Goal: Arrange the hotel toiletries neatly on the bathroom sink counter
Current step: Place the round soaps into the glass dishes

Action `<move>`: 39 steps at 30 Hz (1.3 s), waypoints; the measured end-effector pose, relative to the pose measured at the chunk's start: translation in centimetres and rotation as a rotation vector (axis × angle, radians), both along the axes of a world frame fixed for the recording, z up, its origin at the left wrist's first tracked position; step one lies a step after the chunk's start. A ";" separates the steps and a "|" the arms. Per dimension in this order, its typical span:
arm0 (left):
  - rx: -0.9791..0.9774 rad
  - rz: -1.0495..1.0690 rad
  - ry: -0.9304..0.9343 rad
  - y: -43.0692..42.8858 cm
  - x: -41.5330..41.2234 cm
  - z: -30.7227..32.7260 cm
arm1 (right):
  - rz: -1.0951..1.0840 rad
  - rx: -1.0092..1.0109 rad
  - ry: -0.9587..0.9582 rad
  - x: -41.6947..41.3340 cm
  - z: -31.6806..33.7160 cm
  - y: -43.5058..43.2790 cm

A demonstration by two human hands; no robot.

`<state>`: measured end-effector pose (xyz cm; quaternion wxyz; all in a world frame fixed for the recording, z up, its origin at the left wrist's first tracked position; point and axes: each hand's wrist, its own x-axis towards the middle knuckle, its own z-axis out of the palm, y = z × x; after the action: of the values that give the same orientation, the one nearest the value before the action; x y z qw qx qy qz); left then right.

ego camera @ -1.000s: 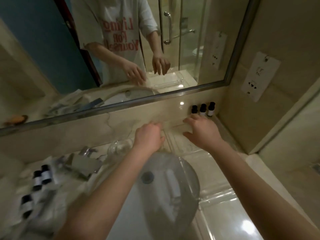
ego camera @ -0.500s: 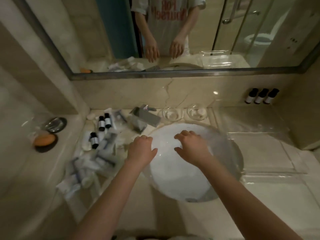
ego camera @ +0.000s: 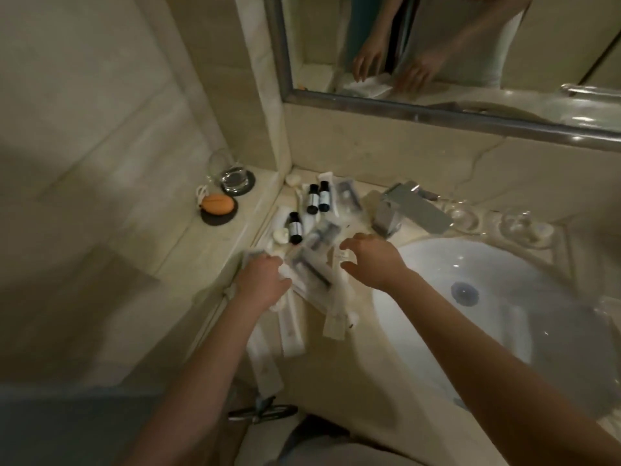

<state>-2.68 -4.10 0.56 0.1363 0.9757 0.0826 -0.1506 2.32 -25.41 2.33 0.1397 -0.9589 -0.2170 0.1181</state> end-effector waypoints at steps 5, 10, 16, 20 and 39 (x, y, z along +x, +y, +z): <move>-0.065 0.057 0.127 2.6 -2.4 -2.9 | 0.016 -0.016 0.080 2.0 -1.5 3.7; -0.112 0.036 0.127 2.3 -3.3 -5.6 | 0.055 -0.047 0.108 3.2 -2.6 5.6; -0.228 0.111 0.040 2.4 -3.2 -6.3 | 0.060 -0.010 0.132 4.0 -3.3 6.2; -0.317 0.215 -0.126 3.5 -2.5 -4.7 | 0.061 0.100 0.138 4.9 -3.5 7.5; -0.357 0.374 -0.617 6.8 1.5 1.9 | 0.356 -0.338 -0.170 10.1 -7.9 16.9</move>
<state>-1.23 2.74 2.49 0.3469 0.9042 0.1865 0.1651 12.42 -8.54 -5.62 -0.0642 -0.9218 -0.3705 0.0945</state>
